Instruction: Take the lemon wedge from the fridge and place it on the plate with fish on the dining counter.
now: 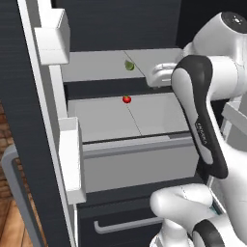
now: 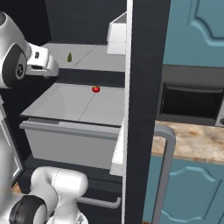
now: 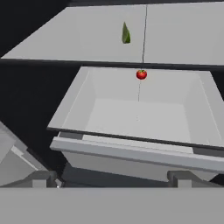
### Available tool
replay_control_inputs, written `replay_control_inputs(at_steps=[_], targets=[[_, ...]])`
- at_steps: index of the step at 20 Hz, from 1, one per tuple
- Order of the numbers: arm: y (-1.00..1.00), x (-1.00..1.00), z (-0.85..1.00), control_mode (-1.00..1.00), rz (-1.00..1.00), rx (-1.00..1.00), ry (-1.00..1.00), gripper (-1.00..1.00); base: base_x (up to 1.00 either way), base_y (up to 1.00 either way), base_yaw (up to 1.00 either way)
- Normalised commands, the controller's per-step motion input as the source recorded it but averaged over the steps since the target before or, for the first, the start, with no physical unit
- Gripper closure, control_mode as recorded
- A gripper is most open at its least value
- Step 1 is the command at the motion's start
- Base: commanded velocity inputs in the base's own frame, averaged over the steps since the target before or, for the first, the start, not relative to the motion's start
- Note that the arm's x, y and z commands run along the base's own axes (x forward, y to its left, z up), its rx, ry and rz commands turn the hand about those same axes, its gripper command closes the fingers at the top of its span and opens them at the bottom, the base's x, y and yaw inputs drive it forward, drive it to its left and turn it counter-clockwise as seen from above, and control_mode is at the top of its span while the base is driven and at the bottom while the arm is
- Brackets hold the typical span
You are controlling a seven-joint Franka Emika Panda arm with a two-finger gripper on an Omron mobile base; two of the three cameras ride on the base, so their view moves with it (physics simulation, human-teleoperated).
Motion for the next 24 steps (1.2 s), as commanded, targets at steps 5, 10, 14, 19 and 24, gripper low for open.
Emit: replay_control_inputs(at_steps=[5, 10, 14, 19, 24], targets=[[0.0, 0.8, -0.05, -1.0, 0.04, 0.0, 0.0, -1.0, 0.0, 0.0, 0.0], [0.0, 0.98, 0.0, -1.0, 0.04, 0.01, 0.0, -1.0, 0.0, 0.0, 0.0], [0.0, 0.98, 0.0, -1.0, 0.04, 0.0, 0.0, -1.0, 0.0, 0.0, 0.0], [0.0, 0.9, -0.12, -1.0, 0.0, 0.0, 0.0, -1.0, 0.0, 0.0, 0.0], [0.08, 0.86, -0.04, -1.0, 0.0, 0.0, 0.0, -1.0, 0.0, 0.0, 0.0]])
